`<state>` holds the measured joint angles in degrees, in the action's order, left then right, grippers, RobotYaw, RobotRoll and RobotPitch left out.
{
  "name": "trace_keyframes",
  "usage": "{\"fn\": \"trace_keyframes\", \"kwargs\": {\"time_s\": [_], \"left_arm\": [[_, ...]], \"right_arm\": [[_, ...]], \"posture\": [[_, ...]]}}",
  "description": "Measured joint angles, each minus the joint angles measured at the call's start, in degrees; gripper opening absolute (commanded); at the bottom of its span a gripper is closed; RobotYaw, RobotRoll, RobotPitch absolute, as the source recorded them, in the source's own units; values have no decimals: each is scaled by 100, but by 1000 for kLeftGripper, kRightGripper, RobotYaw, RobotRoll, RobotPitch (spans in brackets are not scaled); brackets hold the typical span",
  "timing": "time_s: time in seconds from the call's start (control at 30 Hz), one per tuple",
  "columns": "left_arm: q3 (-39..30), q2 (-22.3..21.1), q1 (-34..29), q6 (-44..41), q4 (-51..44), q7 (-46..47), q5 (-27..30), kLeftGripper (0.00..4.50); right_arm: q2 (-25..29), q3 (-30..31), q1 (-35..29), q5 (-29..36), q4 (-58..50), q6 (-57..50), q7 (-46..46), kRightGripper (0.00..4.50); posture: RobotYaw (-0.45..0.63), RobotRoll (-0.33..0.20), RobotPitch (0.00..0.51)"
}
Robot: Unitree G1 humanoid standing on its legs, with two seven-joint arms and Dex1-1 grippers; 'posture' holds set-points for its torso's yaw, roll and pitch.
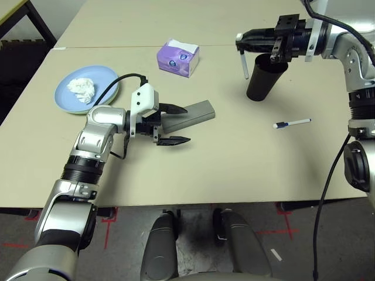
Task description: Organize and tidy the items on the table.
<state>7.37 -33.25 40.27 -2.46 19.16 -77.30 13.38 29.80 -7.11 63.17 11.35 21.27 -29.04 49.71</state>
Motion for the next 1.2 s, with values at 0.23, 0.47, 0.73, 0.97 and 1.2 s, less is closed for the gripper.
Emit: {"fn": "trace_keyframes", "kwargs": {"time_s": [0.23,0.47,0.73,0.97,1.2], "left_arm": [[-1,-32,-35,-2,-3,19,2,4500],[-1,-57,-55,-27,-18,37,2,4500],[-3,-87,-123,-123,-104,82,9,4500],[-3,-109,-134,-200,-200,101,13,4500],[-4,-110,-134,-261,-264,105,14,4500]], "right_arm": [[-325,-346,-606,44,-682,382,-1308,423],[-307,-335,-829,30,-784,568,-1699,423],[-199,-321,-1039,-108,-833,871,-2130,423],[-202,-318,-1222,-122,-1010,892,-2410,423],[-204,-254,-1304,-88,-1092,657,-2434,1834]], "posture": [[-89,0,197],[-83,0,195],[-85,0,197],[-88,0,196],[-84,0,195]]}}
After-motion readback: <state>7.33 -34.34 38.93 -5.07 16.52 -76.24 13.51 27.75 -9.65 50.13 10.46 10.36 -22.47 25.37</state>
